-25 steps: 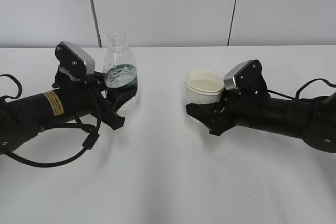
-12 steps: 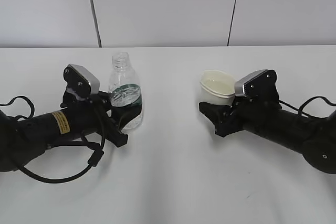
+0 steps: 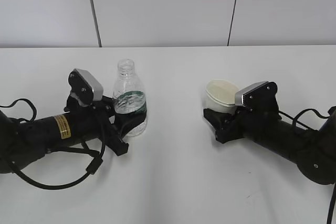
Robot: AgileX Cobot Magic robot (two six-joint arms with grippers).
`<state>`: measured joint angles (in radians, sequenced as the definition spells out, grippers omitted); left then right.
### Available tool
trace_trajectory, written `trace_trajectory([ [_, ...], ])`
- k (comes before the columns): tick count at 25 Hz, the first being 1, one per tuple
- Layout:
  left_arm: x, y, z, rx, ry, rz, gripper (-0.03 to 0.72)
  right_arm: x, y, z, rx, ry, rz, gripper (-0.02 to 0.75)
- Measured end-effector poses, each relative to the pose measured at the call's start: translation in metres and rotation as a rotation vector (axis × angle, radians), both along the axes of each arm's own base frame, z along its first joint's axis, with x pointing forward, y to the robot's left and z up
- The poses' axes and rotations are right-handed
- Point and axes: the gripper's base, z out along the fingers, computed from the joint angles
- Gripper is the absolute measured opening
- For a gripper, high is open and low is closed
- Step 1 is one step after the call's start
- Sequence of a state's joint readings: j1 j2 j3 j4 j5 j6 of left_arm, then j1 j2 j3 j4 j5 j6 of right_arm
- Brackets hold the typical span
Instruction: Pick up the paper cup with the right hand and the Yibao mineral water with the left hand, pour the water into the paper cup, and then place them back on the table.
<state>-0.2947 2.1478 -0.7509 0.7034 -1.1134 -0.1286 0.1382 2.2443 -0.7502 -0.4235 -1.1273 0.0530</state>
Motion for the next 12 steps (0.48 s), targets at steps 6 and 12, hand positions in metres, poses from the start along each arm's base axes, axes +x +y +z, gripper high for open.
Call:
trace_trajectory([
  [6,-0.0071,-0.0042,-0.0015,0.026,-0.008,-0.1,0.316,0.0018,-0.0031,0.0002,0.003,-0.001,-0.041,0.533],
  [12,-0.0101,-0.0058,-0.0021,0.036,-0.011,-0.141,0.316,0.0027,-0.0047,0.0003,0.006,-0.001,-0.064,0.534],
])
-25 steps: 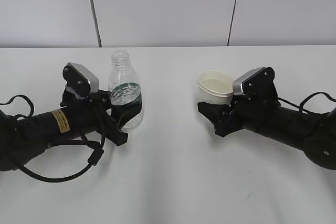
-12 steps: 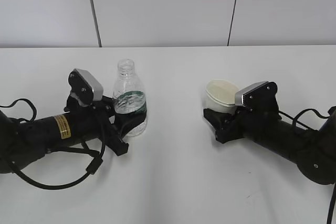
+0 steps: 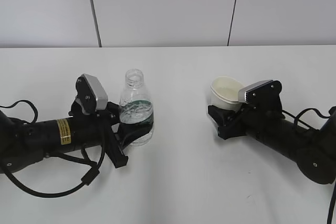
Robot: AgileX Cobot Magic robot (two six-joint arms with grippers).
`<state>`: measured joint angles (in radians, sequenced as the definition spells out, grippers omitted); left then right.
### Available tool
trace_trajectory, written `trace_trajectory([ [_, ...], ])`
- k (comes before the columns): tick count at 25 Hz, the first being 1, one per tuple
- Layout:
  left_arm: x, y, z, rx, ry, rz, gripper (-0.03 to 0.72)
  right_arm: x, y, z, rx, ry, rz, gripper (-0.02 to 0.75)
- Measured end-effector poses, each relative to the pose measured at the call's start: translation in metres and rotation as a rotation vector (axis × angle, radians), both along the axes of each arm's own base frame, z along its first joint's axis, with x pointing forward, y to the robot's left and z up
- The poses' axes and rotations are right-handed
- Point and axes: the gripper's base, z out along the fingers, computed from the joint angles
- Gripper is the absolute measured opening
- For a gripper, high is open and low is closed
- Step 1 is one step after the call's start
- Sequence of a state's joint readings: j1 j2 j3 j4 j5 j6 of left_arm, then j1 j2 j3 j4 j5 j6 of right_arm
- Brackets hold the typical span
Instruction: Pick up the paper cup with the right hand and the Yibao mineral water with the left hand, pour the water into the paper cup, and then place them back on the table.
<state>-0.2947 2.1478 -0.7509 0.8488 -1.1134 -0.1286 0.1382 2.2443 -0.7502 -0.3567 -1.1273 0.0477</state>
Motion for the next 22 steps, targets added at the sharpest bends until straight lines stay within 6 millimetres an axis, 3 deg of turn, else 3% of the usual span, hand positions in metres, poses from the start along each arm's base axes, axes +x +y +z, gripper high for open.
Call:
trace_trajectory([
  [6,-0.005,-0.002,-0.001,0.017,-0.005,-0.067,0.329,0.0,0.0,0.0,0.001,-0.004,0.001,0.593],
  [13,-0.005,-0.003,0.001,-0.005,-0.015,-0.067,0.498,-0.003,0.005,0.0,-0.003,-0.009,0.064,0.659],
  [22,-0.004,-0.002,0.001,-0.009,-0.014,-0.052,0.516,-0.019,0.0,-0.002,-0.001,0.038,0.031,0.661],
])
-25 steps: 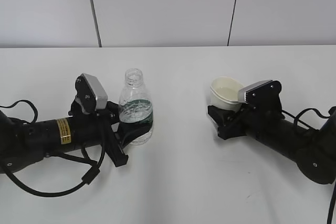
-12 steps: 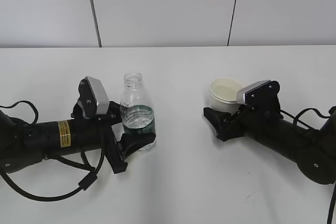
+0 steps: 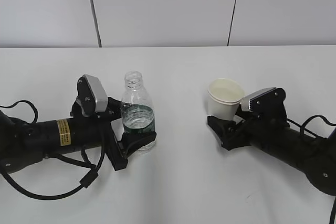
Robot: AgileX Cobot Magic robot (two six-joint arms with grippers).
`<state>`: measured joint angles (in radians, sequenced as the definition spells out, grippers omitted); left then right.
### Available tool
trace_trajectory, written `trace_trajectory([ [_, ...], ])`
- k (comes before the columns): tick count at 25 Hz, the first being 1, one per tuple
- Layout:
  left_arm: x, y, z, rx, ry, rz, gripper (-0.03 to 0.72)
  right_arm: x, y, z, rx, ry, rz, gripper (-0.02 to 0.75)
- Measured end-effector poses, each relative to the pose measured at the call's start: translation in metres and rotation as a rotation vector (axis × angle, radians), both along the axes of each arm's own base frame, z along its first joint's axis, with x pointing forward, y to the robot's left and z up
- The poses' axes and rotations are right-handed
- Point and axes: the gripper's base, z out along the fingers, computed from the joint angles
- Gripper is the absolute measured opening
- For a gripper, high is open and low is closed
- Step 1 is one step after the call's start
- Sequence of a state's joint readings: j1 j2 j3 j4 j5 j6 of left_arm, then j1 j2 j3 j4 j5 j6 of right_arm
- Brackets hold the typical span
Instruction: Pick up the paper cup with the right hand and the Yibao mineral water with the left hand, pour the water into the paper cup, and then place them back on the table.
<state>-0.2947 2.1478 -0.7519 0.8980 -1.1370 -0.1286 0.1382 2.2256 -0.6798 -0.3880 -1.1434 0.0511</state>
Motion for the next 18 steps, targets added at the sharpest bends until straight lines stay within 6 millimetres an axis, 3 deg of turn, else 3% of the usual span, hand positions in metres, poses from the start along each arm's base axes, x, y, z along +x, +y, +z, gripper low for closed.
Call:
trace_trajectory([
  [8,-0.009,0.024,-0.008,0.011,0.066,0.072,0.52,-0.017,-0.005,0.004,-0.001,0.036,-0.033,0.661],
  [18,-0.025,0.045,-0.005,0.018,0.111,0.135,0.521,-0.044,-0.012,0.007,-0.008,0.096,-0.078,0.661],
])
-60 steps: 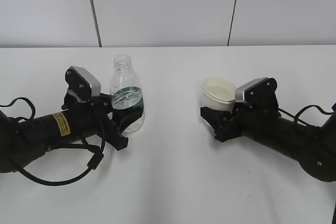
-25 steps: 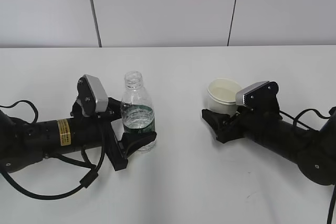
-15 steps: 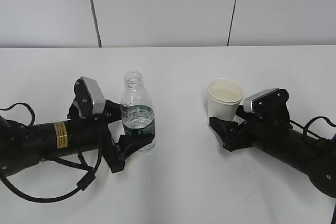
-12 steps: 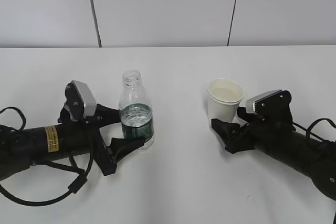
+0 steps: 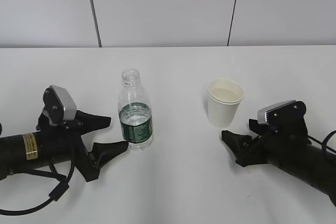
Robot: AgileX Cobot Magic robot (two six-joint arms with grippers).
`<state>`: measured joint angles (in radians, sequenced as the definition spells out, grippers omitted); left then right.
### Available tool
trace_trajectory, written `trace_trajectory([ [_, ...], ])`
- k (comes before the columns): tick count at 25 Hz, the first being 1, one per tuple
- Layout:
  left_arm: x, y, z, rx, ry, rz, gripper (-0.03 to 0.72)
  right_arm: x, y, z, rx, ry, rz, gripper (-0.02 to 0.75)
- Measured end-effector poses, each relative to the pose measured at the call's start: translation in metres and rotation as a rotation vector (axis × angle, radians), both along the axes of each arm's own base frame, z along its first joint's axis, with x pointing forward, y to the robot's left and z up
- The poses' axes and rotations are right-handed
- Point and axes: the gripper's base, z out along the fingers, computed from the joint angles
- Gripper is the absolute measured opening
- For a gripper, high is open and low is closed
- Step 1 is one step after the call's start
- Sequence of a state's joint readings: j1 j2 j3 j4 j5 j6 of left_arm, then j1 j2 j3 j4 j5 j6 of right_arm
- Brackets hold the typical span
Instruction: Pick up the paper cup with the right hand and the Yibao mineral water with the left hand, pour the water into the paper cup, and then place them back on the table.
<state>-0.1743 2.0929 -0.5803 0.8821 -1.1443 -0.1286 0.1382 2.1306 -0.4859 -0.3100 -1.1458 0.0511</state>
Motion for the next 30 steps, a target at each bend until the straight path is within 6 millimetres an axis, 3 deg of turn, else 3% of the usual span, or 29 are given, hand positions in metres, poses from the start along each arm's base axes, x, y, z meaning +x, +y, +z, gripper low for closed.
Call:
trace_trajectory([
  [7,-0.003,0.026,-0.004,-0.001,0.051,0.138,0.521,-0.012,-0.01,-0.004,-0.004,0.045,-0.103,0.655],
  [18,0.014,0.071,0.001,-0.012,0.025,0.406,0.522,-0.009,-0.038,-0.003,-0.009,0.045,-0.442,0.629],
  [30,0.027,0.099,0.002,0.027,-0.031,0.707,0.522,-0.002,-0.076,-0.001,-0.021,0.02,-0.64,0.595],
])
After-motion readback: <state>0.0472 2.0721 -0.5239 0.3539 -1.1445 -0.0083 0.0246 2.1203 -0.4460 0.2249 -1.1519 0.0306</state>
